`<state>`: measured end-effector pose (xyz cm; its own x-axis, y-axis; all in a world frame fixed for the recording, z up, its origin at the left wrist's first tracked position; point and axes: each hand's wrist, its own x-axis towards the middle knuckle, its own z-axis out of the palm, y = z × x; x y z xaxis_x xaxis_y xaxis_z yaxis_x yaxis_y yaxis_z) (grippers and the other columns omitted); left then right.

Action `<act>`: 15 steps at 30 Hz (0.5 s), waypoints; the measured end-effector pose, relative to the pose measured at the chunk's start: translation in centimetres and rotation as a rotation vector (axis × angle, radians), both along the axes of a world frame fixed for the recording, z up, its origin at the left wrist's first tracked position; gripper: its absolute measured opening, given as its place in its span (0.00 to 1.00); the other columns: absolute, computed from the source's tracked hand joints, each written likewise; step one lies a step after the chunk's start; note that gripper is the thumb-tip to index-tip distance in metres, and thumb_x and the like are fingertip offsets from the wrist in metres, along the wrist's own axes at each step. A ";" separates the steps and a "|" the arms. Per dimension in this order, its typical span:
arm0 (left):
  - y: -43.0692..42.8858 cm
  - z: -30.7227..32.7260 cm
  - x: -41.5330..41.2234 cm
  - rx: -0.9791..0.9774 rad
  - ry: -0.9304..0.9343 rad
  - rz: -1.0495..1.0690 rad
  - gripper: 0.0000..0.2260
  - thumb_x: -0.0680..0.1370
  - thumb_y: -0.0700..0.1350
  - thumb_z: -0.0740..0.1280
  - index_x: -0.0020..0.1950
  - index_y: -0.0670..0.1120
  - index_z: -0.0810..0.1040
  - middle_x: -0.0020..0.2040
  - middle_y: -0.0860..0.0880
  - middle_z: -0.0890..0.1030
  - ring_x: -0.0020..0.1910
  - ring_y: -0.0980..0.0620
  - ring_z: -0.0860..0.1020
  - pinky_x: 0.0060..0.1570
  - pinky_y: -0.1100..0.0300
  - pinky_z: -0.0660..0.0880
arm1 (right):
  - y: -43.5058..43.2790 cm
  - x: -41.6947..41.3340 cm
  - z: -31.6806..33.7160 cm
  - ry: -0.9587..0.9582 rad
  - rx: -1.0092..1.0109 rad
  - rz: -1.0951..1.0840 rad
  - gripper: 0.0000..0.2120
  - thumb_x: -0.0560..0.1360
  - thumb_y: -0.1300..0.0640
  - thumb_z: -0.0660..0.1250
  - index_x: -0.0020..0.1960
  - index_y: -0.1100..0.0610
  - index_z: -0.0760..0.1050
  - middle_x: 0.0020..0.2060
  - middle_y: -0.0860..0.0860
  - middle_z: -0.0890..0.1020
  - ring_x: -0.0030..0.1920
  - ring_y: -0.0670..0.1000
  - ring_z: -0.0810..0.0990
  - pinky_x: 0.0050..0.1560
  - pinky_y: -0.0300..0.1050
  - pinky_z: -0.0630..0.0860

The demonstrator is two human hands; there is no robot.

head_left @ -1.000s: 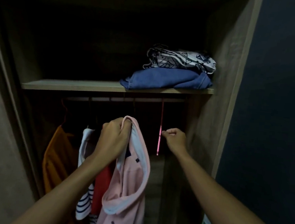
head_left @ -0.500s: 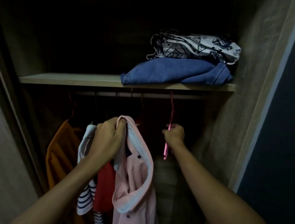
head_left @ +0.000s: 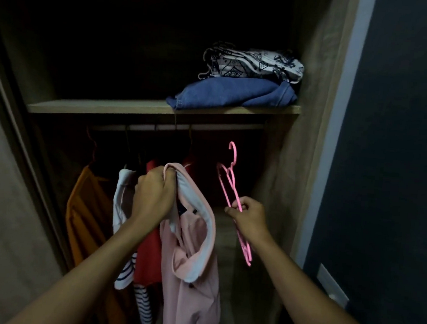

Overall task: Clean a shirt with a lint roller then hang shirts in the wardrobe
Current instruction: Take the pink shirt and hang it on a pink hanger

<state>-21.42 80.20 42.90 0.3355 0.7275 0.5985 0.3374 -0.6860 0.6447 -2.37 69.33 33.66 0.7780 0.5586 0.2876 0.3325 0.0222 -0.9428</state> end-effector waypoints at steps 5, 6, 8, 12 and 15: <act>-2.6 -0.2 -3.0 0.011 0.030 -0.030 0.18 0.83 0.53 0.55 0.35 0.49 0.69 0.37 0.43 0.79 0.42 0.38 0.79 0.42 0.50 0.72 | -8.2 -7.5 -2.9 0.051 0.112 -0.052 0.10 0.72 0.64 0.76 0.49 0.63 0.76 0.35 0.59 0.80 0.35 0.48 0.80 0.41 0.43 0.79; -3.2 -0.1 -3.6 0.008 0.030 -0.040 0.18 0.83 0.51 0.56 0.34 0.49 0.69 0.36 0.44 0.78 0.41 0.39 0.78 0.41 0.52 0.70 | -9.2 -8.5 -3.2 0.113 0.098 -0.072 0.12 0.73 0.61 0.76 0.53 0.62 0.76 0.39 0.61 0.82 0.38 0.52 0.82 0.45 0.49 0.81; -4.3 0.2 -4.5 0.010 0.033 -0.070 0.18 0.83 0.50 0.56 0.34 0.48 0.70 0.34 0.46 0.77 0.39 0.41 0.78 0.39 0.54 0.67 | -10.8 -9.6 -3.3 0.157 0.064 -0.155 0.13 0.75 0.55 0.74 0.56 0.58 0.76 0.42 0.58 0.82 0.41 0.55 0.83 0.45 0.55 0.81; -5.5 1.2 -6.0 0.026 0.056 -0.136 0.18 0.82 0.50 0.55 0.33 0.49 0.69 0.34 0.46 0.77 0.38 0.42 0.78 0.38 0.55 0.66 | -13.5 -11.2 0.1 0.180 0.152 -0.155 0.14 0.79 0.44 0.66 0.43 0.53 0.81 0.25 0.47 0.71 0.26 0.49 0.69 0.26 0.41 0.67; -6.3 2.7 -7.0 0.048 0.109 -0.178 0.17 0.82 0.48 0.56 0.33 0.49 0.69 0.34 0.46 0.77 0.40 0.39 0.79 0.39 0.53 0.68 | -15.4 -13.6 5.0 0.209 0.326 -0.005 0.19 0.79 0.42 0.64 0.42 0.57 0.80 0.23 0.48 0.66 0.23 0.47 0.62 0.24 0.38 0.59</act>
<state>-28.43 73.90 45.64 0.5211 0.6225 0.5839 0.2739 -0.7699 0.5764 -15.95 53.96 38.70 0.8412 0.4597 0.2846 0.1353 0.3307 -0.9340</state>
